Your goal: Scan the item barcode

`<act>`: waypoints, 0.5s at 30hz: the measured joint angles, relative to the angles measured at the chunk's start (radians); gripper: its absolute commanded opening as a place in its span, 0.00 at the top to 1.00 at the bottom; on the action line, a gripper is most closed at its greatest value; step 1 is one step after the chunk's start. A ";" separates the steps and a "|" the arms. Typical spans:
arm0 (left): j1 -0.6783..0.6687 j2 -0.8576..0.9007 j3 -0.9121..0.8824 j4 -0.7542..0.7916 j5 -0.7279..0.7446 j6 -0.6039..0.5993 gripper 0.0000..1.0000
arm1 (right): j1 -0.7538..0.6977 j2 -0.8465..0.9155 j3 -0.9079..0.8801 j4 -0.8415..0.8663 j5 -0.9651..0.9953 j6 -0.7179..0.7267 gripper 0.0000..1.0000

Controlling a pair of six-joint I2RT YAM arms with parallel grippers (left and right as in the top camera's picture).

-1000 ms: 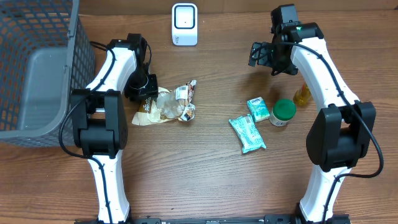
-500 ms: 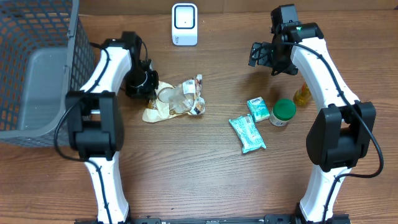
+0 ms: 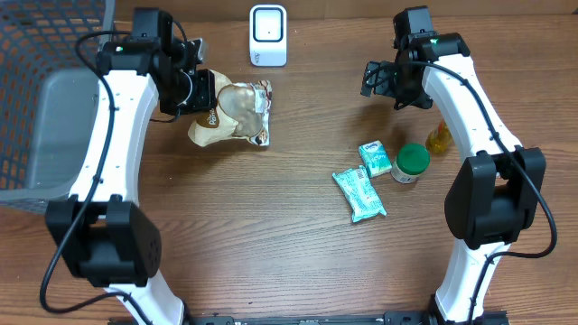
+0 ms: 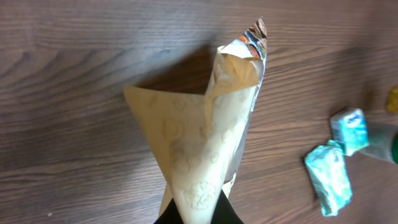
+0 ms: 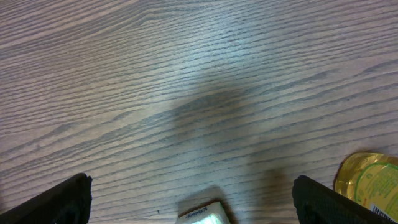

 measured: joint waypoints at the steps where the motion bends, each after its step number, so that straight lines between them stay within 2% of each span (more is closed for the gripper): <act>1: 0.000 -0.015 0.000 0.000 0.009 0.009 0.96 | 0.000 0.000 0.000 0.000 0.000 0.000 0.00; 10: 0.000 -0.066 0.000 0.011 0.178 0.175 0.96 | 0.000 0.000 0.000 0.000 0.000 0.000 0.00; 15: 0.000 -0.066 -0.001 0.130 0.195 0.199 0.96 | 0.000 0.000 0.000 0.000 0.000 0.000 0.00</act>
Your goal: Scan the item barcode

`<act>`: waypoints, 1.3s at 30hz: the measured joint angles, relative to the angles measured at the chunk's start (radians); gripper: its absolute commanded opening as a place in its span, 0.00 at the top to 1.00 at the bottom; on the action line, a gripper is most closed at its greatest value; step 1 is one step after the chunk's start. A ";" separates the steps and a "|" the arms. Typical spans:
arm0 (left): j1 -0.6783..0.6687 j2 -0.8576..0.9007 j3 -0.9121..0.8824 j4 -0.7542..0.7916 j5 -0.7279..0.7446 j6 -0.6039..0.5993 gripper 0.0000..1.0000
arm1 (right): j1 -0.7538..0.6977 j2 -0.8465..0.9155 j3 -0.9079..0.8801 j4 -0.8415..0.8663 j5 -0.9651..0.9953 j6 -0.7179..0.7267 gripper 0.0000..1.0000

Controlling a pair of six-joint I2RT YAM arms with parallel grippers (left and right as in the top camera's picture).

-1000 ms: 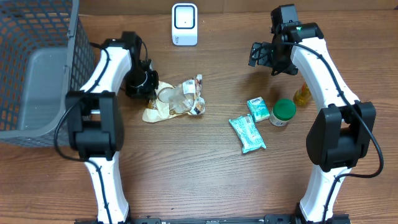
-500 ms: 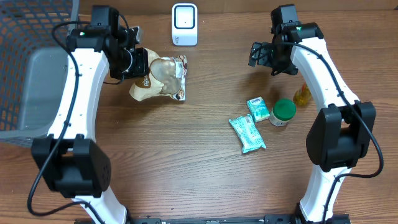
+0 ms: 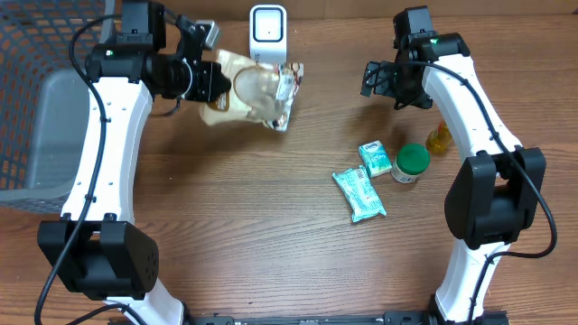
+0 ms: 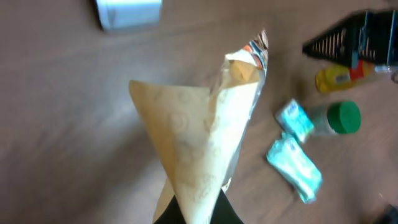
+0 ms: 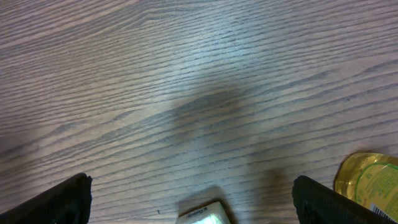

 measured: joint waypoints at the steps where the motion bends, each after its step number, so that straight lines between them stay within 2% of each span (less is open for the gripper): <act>1: 0.000 0.000 0.002 0.031 -0.023 -0.016 0.96 | 0.000 0.000 0.000 0.001 0.000 0.000 0.00; 5: -0.007 0.000 0.050 0.097 -0.151 -0.061 0.96 | 0.000 0.000 0.000 0.000 0.000 0.000 0.00; 10: -0.052 -0.002 0.121 0.255 -0.370 -0.069 0.96 | 0.000 0.000 0.000 0.000 0.000 0.000 0.00; 20: -0.252 0.032 0.130 0.520 -0.826 0.055 0.96 | 0.000 0.000 0.000 0.000 0.000 0.000 0.00; 28: -0.275 0.246 0.133 0.721 -1.131 0.136 0.96 | 0.000 0.000 0.000 0.000 0.000 0.000 0.00; 33: -0.276 0.346 0.130 0.825 -1.214 0.211 0.96 | 0.000 0.000 0.000 0.000 0.000 0.000 0.00; 39: -0.302 0.359 0.131 0.870 -1.234 0.245 0.96 | 0.000 0.000 0.000 0.000 0.000 0.000 0.00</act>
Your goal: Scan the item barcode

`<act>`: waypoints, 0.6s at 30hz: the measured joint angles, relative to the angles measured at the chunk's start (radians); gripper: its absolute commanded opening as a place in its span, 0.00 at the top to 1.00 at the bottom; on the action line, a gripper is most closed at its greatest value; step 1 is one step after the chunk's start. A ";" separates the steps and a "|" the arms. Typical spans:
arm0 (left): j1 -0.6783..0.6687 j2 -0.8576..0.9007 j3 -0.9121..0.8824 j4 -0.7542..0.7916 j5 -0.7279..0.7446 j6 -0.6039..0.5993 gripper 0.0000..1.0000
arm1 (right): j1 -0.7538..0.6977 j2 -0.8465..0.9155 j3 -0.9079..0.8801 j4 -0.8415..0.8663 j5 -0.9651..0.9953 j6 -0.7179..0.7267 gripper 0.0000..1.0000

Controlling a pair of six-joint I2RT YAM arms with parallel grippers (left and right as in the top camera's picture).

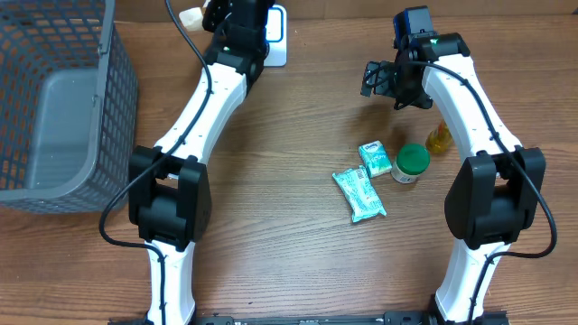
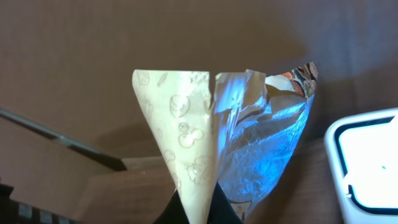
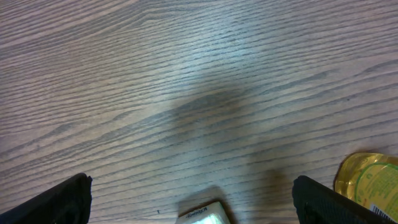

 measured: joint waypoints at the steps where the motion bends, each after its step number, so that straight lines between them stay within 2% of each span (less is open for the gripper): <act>1: -0.006 0.000 0.000 0.005 0.000 0.005 0.96 | 0.000 0.000 0.000 0.000 0.000 0.000 0.00; 13: -0.039 0.000 0.000 -0.043 0.001 0.026 0.96 | 0.000 0.000 0.000 0.000 0.000 0.000 0.00; 18: -0.045 0.000 0.000 -0.136 0.038 0.026 0.96 | 0.000 0.000 0.000 0.000 0.000 0.000 0.00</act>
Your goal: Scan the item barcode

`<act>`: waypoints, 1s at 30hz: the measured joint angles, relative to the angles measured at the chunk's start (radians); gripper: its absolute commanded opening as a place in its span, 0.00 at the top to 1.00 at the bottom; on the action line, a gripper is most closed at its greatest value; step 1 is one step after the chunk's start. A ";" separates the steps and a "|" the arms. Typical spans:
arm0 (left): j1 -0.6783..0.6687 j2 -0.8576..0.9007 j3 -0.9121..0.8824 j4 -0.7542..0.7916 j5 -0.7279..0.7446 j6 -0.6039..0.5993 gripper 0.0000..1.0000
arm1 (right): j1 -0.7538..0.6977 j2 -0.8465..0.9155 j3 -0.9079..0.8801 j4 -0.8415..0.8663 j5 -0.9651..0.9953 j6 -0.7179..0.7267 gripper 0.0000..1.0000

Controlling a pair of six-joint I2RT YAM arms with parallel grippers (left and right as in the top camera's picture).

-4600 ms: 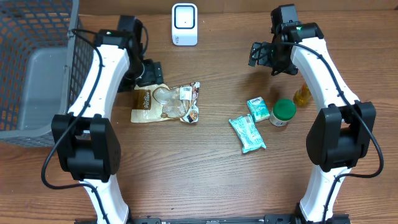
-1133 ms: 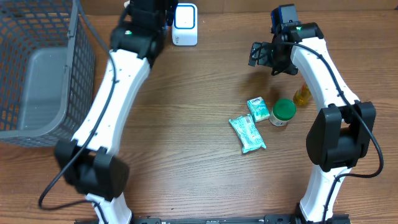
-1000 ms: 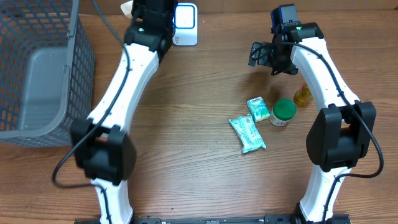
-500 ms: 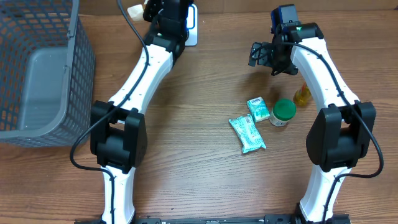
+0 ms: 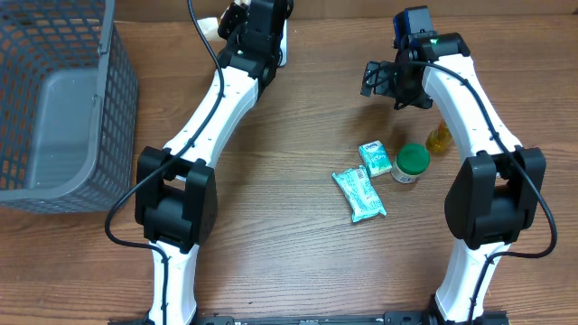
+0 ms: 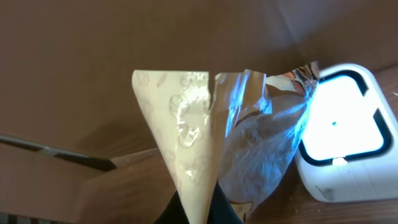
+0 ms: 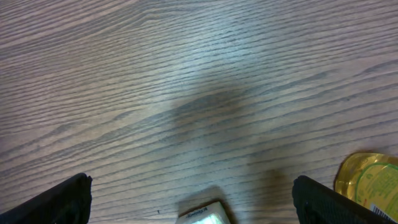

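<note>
The item is a crumpled snack bag (image 6: 205,137), cream on one side and silvery foil on the other. My left gripper (image 6: 198,214) is shut on its lower tip and holds it up. The white barcode scanner (image 6: 339,124) stands just right of the bag, its face lit, and the bag's foil edge overlaps it. From overhead the left arm (image 5: 257,36) covers most of the scanner at the table's back edge, and the bag is almost hidden. My right gripper (image 7: 193,205) is open above bare wood, well apart from the bag.
A grey mesh basket (image 5: 54,99) stands at the left. On the right lie two teal packets (image 5: 358,194), a green-lidded jar (image 5: 412,162) and a yellow bottle (image 5: 439,137). The right wrist view shows the bottle (image 7: 367,180) and a packet's corner (image 7: 202,216).
The left gripper has shifted the bag towards the scanner. The scanner's lit face, then only at the right edge of the left wrist view, now shows nearly whole beside the bag. The right arm has not moved.
The left gripper first held the bag low over the table, below and left of the scanner. Then it held the bag higher and nearer the scanner. Then it was at the table's back edge beside the scanner, and now the bag overlaps the scanner's face.
</note>
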 measured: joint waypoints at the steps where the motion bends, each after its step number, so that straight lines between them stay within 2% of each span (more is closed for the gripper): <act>1: -0.002 0.000 0.000 -0.018 0.007 0.000 0.96 | 0.000 0.000 0.000 0.000 0.000 0.000 0.00; 10: -0.011 0.000 0.000 -0.074 0.057 0.000 0.96 | 0.000 0.000 0.000 0.000 0.000 0.000 0.00; 19: -0.014 0.000 0.000 -0.175 0.239 0.000 0.96 | 0.000 0.000 0.000 0.000 0.000 0.000 0.00; 30: -0.028 0.000 0.000 -0.213 0.333 0.000 0.96 | 0.000 0.000 0.000 0.000 0.000 0.000 0.00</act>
